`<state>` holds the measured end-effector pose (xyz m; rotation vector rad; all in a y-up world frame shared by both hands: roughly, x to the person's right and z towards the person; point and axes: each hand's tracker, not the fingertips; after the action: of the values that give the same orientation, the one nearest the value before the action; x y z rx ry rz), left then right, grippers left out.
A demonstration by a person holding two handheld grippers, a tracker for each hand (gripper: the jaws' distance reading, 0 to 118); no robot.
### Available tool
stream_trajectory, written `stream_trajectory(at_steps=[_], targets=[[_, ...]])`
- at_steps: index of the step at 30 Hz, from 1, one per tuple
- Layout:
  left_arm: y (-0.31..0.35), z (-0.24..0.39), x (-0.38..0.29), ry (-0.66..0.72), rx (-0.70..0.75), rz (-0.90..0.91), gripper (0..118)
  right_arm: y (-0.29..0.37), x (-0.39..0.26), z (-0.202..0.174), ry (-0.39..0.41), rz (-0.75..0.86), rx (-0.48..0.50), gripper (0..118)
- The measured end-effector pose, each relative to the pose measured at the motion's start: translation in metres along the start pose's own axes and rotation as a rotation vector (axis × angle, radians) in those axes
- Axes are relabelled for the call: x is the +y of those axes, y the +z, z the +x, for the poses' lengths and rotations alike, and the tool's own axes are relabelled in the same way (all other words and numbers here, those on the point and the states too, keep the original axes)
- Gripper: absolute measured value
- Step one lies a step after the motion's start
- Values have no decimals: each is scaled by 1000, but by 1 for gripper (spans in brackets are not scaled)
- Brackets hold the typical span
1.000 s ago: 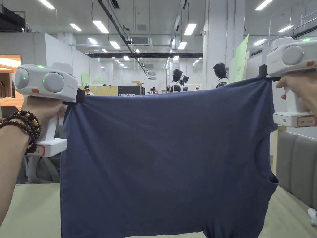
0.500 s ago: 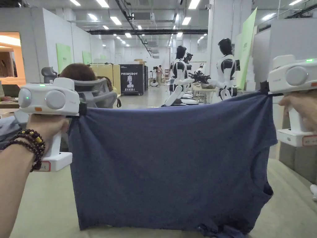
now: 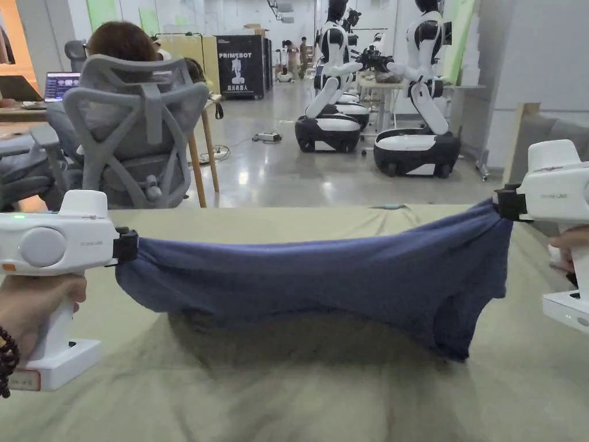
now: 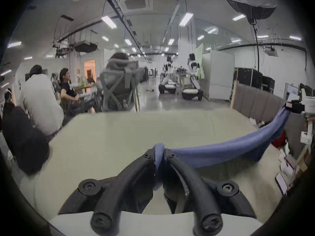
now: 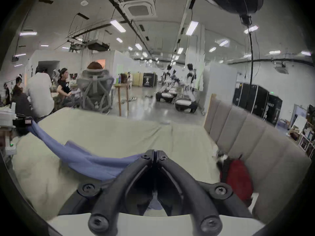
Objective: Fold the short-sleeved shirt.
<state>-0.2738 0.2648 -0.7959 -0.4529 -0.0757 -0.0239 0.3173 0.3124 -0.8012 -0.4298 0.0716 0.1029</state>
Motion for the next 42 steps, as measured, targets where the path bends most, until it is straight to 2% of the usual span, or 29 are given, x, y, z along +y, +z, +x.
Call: stream_trajectory(at_steps=[3,5,8,14,17,18,20,21,22,23,24,25,27,28,29,31,32,33,34,35,36,40,41,42], targets=[[31,-2,-54,-23,-4,-48,7,27,-59,-9,5,-88,54,3],[50,-5,-88,-17,-15,-79,7,47,-97,-17,15,-150,71,3],[69,-14,-131,14,-24,-140,7,65,-149,-30,30,-292,145,3],[67,-13,-194,-35,-21,-295,7,48,-232,-53,56,-595,223,3],[60,-11,-210,-31,-9,-314,7,33,-259,-57,90,-668,200,3],[59,-11,-212,-19,-5,-318,7,32,-263,-56,78,-641,194,3],[56,-11,-214,7,4,-322,7,34,-258,-49,-10,-614,203,4],[55,-10,-214,19,8,-324,12,36,-254,-46,-47,-611,200,12],[56,-8,-213,25,12,-323,26,41,-251,-45,-58,-564,202,34],[59,-6,-211,29,15,-317,67,45,-248,-45,-58,-526,190,83],[62,-4,-208,32,19,-307,103,59,-240,-49,-57,-480,189,116],[64,-2,-205,33,23,-301,118,63,-237,-50,-52,-453,193,117],[76,-1,-199,43,14,-240,118,81,-218,-51,-77,-353,206,114],[78,-3,-193,35,31,-194,110,81,-217,-46,-121,-340,211,107],[82,-5,-190,56,10,-184,107,85,-211,-47,-155,-332,206,108],[86,-6,-182,69,22,-192,110,93,-200,-51,-178,-295,160,104],[87,-8,-180,67,43,-179,99,89,-201,-48,-174,-282,152,89],[89,-10,-178,55,64,-151,79,88,-200,-49,-160,-268,147,68],[90,-9,-176,42,78,-138,44,88,-199,-51,-148,-259,140,37],[88,-10,-176,39,99,-140,0,87,-199,-55,-137,-252,126,6],[86,-13,-176,42,119,-146,0,97,-199,-59,-166,-244,66,1],[82,-22,-176,100,100,-172,0,100,-202,-66,-191,-252,80,0],[81,-23,-178,103,99,-173,18,100,-203,-68,-186,-261,91,0],[81,-23,-179,102,98,-177,51,100,-204,-71,-175,-270,93,0]])
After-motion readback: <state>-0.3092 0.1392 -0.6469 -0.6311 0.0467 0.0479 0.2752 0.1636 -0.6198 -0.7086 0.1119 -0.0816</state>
